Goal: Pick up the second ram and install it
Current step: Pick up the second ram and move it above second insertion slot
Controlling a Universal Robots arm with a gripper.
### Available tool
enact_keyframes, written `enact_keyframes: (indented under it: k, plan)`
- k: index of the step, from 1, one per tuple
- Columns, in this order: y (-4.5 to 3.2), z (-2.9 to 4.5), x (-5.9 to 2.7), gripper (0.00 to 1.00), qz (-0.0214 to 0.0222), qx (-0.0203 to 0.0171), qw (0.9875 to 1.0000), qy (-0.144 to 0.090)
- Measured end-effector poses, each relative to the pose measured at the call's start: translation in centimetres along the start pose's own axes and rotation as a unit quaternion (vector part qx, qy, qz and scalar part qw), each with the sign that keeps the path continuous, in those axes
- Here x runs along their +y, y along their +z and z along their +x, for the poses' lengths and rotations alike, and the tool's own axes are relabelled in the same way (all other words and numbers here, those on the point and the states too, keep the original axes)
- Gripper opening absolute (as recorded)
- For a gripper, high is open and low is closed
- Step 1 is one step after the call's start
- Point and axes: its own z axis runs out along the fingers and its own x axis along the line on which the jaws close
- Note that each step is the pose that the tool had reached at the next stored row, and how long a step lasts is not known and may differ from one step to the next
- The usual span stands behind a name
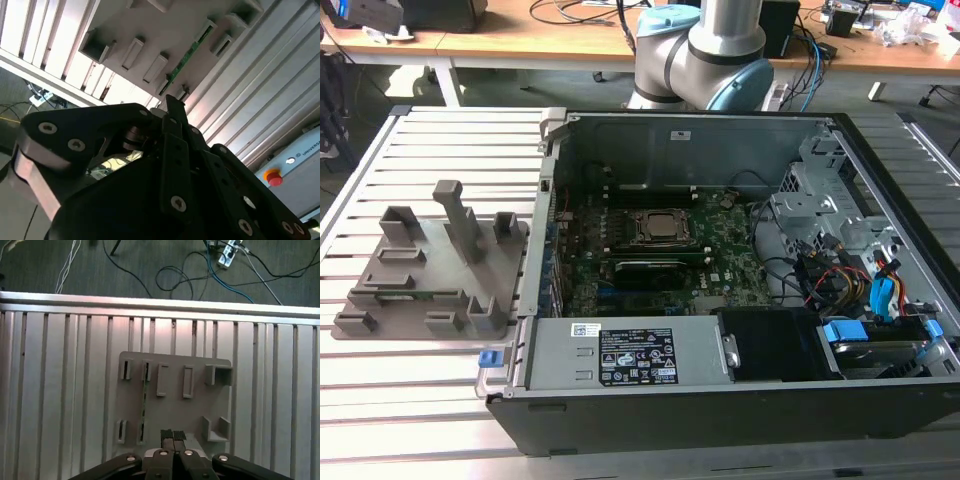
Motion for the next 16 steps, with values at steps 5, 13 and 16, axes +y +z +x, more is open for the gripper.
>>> enact_keyframes:
  k: [5, 13, 16]
  plan:
    - [0.11, 0.0, -0.01, 0.11, 0.0014, -0.0026, 0.9983, 0.058]
    - [0.11, 0.0, -0.01, 0.24, 0.0015, -0.0027, 0.998, 0.064]
    - [0.11, 0.0, -0.01, 0.36, 0.0015, -0.0027, 0.9979, 0.064]
